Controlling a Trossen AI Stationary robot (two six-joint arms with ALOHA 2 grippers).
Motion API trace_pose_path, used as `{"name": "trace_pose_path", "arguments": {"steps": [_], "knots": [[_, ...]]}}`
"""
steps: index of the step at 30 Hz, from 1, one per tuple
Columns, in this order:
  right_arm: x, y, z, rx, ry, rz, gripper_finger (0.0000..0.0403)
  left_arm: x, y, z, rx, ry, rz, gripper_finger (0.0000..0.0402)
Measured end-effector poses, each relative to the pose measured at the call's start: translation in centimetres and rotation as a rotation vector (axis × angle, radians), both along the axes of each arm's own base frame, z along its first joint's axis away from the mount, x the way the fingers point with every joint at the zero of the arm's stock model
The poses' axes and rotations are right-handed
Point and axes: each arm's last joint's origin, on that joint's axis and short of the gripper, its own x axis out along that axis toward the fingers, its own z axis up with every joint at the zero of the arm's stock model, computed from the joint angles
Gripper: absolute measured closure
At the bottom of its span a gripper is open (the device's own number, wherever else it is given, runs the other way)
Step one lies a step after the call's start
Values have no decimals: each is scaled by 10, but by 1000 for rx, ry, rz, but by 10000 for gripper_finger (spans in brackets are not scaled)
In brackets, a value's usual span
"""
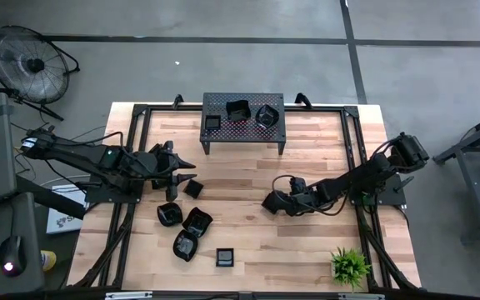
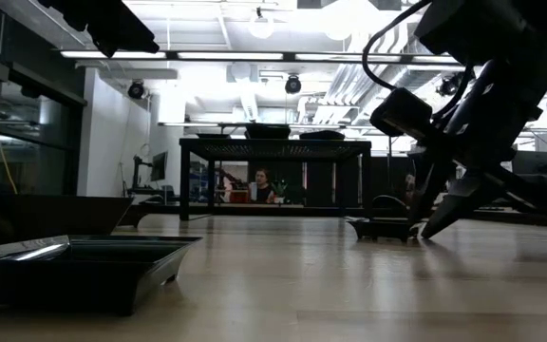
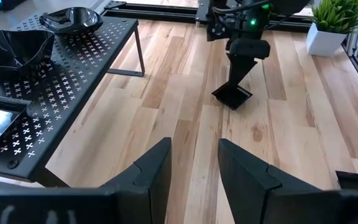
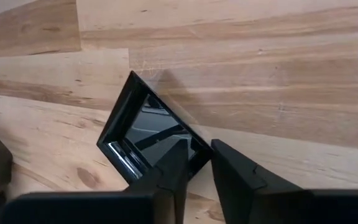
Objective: Pick & Place Mini shaped plates
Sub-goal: Stack the square plate on top of the square plate on the shelf
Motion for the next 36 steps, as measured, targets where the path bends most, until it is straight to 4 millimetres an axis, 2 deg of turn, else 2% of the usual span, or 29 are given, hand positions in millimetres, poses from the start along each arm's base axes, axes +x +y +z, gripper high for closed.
{"name": "trace_pose_path", "arguments": {"steps": [7,17,32,36], "knots": [[1,1,0,0,-12,22,374,0,0,0,-1,0,-1,273],[7,3,4,-9,-82,80,379,0,0,0,-8,-1,1,273],[32,7,33,-241,-456,164,397,1,0,2,-31,-24,7,273],[36,6,41,-312,-539,166,397,8,-3,2,-19,-42,-24,273]]}}
